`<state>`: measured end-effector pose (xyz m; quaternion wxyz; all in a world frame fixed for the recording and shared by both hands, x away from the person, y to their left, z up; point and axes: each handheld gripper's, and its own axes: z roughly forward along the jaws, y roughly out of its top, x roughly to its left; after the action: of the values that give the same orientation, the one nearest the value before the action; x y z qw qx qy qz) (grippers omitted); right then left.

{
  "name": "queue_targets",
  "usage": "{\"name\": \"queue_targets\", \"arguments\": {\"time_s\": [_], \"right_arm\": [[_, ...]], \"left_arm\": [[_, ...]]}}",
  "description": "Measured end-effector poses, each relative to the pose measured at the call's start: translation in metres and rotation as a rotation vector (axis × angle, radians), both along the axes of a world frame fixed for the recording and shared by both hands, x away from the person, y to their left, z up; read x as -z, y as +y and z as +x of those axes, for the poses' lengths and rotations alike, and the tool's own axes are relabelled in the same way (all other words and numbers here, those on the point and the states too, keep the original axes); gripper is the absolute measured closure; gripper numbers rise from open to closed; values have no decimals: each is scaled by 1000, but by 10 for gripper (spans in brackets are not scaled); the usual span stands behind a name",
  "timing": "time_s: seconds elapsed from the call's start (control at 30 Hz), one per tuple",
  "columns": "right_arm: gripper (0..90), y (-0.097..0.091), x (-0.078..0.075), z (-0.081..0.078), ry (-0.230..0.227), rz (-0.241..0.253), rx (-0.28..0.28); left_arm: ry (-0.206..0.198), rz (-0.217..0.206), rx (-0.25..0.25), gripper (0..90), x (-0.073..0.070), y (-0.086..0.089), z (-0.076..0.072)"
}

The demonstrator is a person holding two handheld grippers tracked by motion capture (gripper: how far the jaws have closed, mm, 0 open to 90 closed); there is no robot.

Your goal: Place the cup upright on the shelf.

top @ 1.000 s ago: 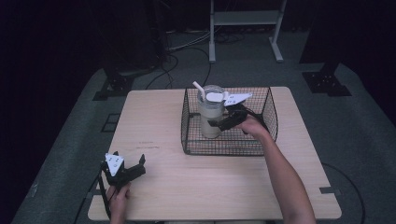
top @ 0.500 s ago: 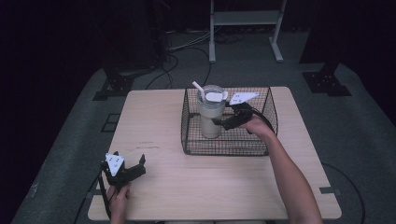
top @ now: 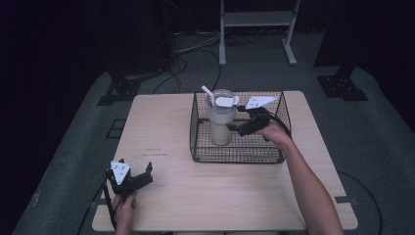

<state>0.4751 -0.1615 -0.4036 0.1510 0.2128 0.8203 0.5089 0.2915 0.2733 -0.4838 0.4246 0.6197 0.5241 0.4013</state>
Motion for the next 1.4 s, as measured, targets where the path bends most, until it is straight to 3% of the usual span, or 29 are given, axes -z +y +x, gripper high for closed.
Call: {"name": "queue_targets", "arguments": {"time_s": [0.17, 1.4], "right_arm": [[83, -2, -5, -6, -1, -8, -14], [84, -40, -58, -50, -56, 29, 38]], "left_arm": [[0, 1, -1, 0, 0, 0, 0], [-3, 11, 6, 0, 0, -2, 0]]}}
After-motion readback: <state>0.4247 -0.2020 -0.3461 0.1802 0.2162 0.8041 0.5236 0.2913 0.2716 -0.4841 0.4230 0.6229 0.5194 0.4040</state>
